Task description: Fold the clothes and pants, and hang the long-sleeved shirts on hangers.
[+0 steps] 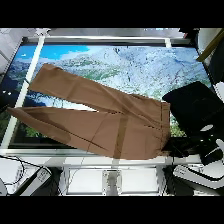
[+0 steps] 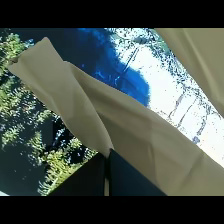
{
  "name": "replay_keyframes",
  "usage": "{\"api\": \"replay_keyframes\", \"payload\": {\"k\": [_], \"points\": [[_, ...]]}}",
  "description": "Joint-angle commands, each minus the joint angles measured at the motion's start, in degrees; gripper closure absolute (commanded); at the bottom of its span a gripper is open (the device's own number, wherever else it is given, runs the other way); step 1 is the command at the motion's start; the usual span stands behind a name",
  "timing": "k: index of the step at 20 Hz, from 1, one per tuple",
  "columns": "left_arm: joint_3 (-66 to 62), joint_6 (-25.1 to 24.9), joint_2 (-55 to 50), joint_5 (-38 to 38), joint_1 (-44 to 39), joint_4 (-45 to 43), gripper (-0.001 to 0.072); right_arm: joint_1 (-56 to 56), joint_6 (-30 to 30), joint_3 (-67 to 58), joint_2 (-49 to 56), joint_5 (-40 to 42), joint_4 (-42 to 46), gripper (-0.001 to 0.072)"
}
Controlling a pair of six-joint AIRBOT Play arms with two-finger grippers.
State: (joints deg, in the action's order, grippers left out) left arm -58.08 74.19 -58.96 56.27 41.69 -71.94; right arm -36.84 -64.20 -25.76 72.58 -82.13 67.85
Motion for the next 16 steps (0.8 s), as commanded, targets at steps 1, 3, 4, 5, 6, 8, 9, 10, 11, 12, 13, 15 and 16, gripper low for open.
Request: {"api": "replay_keyframes", "payload": {"k": [1,3,4,5,6,8,9,10,11,12,13,15,16], "points": [[-0.02,-0.02,-0.02,0.37,-0.04,-0.07,0.07,3.5,1.7,0.39,0.04,7.21,-7.1,0.0265],[-0.02,-0.02,-0.02,0.35,-0.04,-0.09,0.0699,3.54,5.49,0.37,0.0,5.42,-13.14,0.0408],[-0.02,-0.02,-0.02,0.35,-0.04,-0.07,0.07,3.54,6.27,0.37,-0.07,3.93,-14.03,0.047],[-0.04,-0.02,-0.02,0.35,-0.04,-0.09,0.07,3.54,6.88,0.09,-0.09,2.78,-15.43,0.053],[-0.04,-0.02,0.0,0.35,-0.04,-0.09,0.07,3.54,6.97,-0.61,-0.09,0.92,-16.02,0.0574],[-0.04,-0.02,0.0,0.35,-0.04,-0.07,0.07,3.54,7.1,-3.23,-0.11,-5.05,-16.11,0.0691],[-0.04,-0.02,0.0,0.35,-0.04,-0.07,0.0699,3.54,7.08,-4.87,-0.11,-7.54,-16.15,0.0692],[-0.04,-0.02,0.0,0.35,-0.04,-0.07,0.0699,3.54,6.82,-6.91,-0.15,-9.75,-16.41,0.0692],[-0.07,-0.02,0.02,0.35,-0.04,-0.07,0.07,3.54,6.8,-8.96,-0.61,-11.17,-17.03,0.0692],[-0.09,-0.02,0.09,0.33,-0.04,-0.04,0.07,3.54,6.21,-10.95,-1.51,-11.87,-17.77,0.0692],[-0.33,-0.02,0.09,0.33,-0.04,-0.04,0.07,3.54,5.7,-13.05,-2.89,-11.91,-18.58,0.0692],[-1.9,0.07,0.09,0.42,-0.07,0.0,0.0701,3.54,3.32,-18.08,-6.38,-11.69,-18.97,0.0693],[-3.41,0.9,0.07,0.61,-0.07,0.0,0.07,3.54,1.64,-20.31,-7.8,-11.65,-18.95,0.0693]]}}
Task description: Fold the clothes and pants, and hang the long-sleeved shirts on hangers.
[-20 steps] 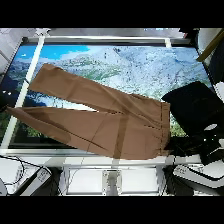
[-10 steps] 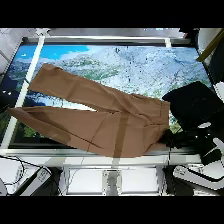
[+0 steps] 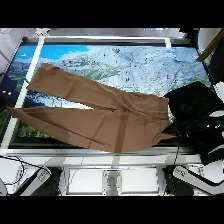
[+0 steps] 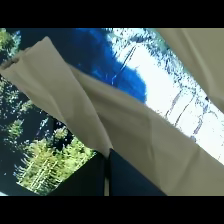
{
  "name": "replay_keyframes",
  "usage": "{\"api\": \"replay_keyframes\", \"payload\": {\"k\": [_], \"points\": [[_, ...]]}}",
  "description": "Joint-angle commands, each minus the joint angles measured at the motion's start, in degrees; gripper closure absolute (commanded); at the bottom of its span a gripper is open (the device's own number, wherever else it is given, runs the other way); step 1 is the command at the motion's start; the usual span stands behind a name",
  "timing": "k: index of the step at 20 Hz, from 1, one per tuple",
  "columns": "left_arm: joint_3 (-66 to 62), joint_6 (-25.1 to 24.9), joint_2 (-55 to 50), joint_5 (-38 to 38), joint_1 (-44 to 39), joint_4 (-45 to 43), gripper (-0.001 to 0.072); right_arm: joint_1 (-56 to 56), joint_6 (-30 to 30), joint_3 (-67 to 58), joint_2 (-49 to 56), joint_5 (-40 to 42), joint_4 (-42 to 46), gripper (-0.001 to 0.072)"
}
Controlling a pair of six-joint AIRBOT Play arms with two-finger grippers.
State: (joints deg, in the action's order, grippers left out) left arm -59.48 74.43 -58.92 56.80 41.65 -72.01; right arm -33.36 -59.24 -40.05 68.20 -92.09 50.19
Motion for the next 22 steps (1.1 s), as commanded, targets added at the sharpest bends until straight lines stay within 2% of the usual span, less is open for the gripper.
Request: {"api": "replay_keyframes", "payload": {"k": [1,5,8,10,13,15,19,22], "points": [[-3.67,1.75,0.0,0.04,-0.09,0.15,0.0701,0.07,-5.46,-8.24,-4.68,-0.81,-1.29,0.0693],[-12.68,1.9,-3.89,0.07,-1.73,0.07,0.0702,0.22,-16.13,-11.45,-5.29,6.21,-0.52,0.0694],[-21.62,3.8,-12.85,-0.07,-5.68,0.02,0.0702,1.81,-19.87,-12.74,-3.8,10.71,-0.68,0.0694],[-28.52,7.13,-20.04,-1.6,-8.46,0.02,0.0702,3.41,-22.77,-14.36,-2.14,13.05,-0.48,0.0694],[-37.48,8.11,-28.98,-6.51,-13.14,0.02,0.0702,6.12,-27.74,-16.26,-0.02,18.27,-0.52,0.0694],[-40.5,8.98,-33.09,-13.4,-16.81,0.02,0.0703,7.72,-30.34,-16.39,1.57,21.11,-0.5,0.0693],[-41.09,10.14,-38.77,-23.69,-22.53,0.02,0.0703,10.14,-33.59,-16.39,6.08,24.94,-0.5,0.0693],[-41.09,10.71,-41.44,-30.93,-25.35,0.04,0.0702,10.91,-34.53,-16.41,7.67,31.47,-0.44,0.0692]]}}
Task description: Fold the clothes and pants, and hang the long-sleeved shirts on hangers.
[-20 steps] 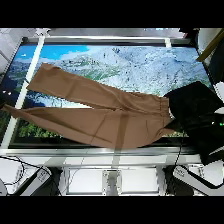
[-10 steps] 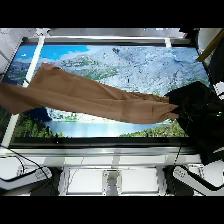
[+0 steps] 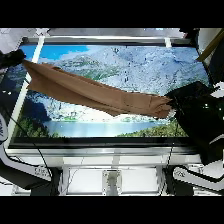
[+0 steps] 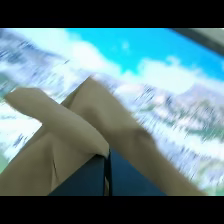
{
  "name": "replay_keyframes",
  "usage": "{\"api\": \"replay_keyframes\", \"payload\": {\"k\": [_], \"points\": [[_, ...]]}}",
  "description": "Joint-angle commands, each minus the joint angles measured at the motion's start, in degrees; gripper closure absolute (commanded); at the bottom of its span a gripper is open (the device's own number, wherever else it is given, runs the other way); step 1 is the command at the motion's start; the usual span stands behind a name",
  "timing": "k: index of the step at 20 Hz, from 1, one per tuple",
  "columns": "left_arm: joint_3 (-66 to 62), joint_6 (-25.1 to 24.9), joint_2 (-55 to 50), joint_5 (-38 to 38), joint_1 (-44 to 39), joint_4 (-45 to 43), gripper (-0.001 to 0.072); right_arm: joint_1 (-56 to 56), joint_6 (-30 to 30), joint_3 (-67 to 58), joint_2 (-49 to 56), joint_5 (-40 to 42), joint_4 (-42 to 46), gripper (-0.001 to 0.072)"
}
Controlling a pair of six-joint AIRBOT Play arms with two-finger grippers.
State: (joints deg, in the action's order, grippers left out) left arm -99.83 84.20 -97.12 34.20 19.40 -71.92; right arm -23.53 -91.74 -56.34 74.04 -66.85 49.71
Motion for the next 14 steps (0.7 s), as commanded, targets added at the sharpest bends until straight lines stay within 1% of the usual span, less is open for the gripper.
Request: {"api": "replay_keyframes", "payload": {"k": [1,2,3,4,5,6,7,10,11,12,13,14], "points": [[-0.74,0.92,-3.89,-9.25,-3.82,-0.07,0.0701,1.31,-1.99,-0.13,1.9,7.93,0.09,0.0691],[-0.74,0.92,-4.28,-9.35,-4.28,-0.04,0.0699,1.38,-1.25,-0.13,1.9,9.07,0.11,0.0657],[-0.74,0.92,-4.44,-9.31,-4.5,-0.04,0.0639,1.42,-0.35,-0.13,1.9,9.42,0.09,0.0501],[-0.74,0.92,-4.35,-9.31,-4.66,-0.04,0.0391,1.4,-0.17,-0.13,1.88,9.05,0.28,0.0327],[-0.74,0.92,-3.93,-9.27,-4.66,-0.04,0.0074,1.4,-0.11,-0.13,1.84,8.0,0.7,0.0297],[-0.74,0.9,-3.21,-8.7,-4.55,-0.07,0.0053,1.36,-0.09,-0.42,1.81,5.7,2.43,0.0298],[-0.74,0.9,-1.99,-7.8,-4.13,-0.07,0.0057,1.36,-0.07,-1.16,1.81,2.64,5.88,0.0298],[-0.74,0.9,3.08,-5.46,-2.67,-0.04,0.0057,1.36,-0.07,-4.35,1.79,-8.52,22.1,0.0297],[-0.74,0.9,4.96,-4.57,-2.51,-0.04,0.0057,1.36,-0.04,-4.63,1.79,-10.62,25.51,0.029],[-0.74,0.9,6.56,-3.3,-2.6,0.0,0.0057,1.36,-0.07,-4.61,1.88,-11.13,27.28,0.02],[-0.74,0.87,7.98,-1.46,-3.28,-0.02,0.0058,1.36,-0.04,-4.57,2.12,-10.36,27.93,0.0135],[-0.74,0.85,9.05,0.37,-4.13,-0.04,0.0057,1.36,0.5,-4.57,2.62,-8.52,28.02,0.0135]]}}
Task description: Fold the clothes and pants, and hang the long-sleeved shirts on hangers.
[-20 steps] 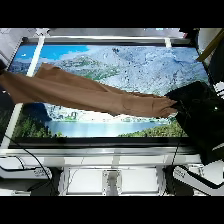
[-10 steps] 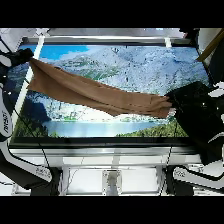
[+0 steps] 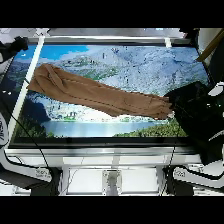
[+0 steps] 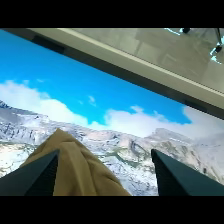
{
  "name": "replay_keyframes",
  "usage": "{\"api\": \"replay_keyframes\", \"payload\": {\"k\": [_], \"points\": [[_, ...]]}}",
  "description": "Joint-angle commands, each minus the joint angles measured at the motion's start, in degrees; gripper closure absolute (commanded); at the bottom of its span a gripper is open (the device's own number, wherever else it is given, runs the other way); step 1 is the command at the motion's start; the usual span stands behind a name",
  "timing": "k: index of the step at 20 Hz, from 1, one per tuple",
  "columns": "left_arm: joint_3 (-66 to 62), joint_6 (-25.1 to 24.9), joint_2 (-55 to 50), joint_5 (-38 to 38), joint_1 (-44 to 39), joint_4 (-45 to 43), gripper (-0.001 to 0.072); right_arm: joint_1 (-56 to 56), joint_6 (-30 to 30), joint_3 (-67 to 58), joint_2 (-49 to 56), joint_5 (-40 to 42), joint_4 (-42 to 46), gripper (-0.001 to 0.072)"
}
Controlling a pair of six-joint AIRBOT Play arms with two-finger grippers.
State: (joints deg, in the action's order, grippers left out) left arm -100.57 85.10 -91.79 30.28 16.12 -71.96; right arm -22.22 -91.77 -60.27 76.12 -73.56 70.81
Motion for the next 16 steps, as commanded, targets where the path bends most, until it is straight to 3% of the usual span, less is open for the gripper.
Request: {"api": "replay_keyframes", "payload": {"k": [1,3,9,16], "points": [[0.0,-0.26,4.31,5.42,-1.7,0.02,0.0058,0.04,1.49,-0.63,1.31,0.26,6.38,0.0134],[0.0,-0.66,4.59,6.12,-3.63,0.0,0.0057,0.04,2.82,-0.66,3.54,3.13,4.07,0.0132],[0.0,-0.66,4.59,7.28,-7.76,0.0,0.0057,0.04,17.55,-0.66,11.06,8.09,-13.0,0.0132],[0.0,-0.66,4.57,13.92,-8.52,0.02,0.0057,0.04,23.37,-0.66,15.65,7.54,-14.97,0.0134]]}}
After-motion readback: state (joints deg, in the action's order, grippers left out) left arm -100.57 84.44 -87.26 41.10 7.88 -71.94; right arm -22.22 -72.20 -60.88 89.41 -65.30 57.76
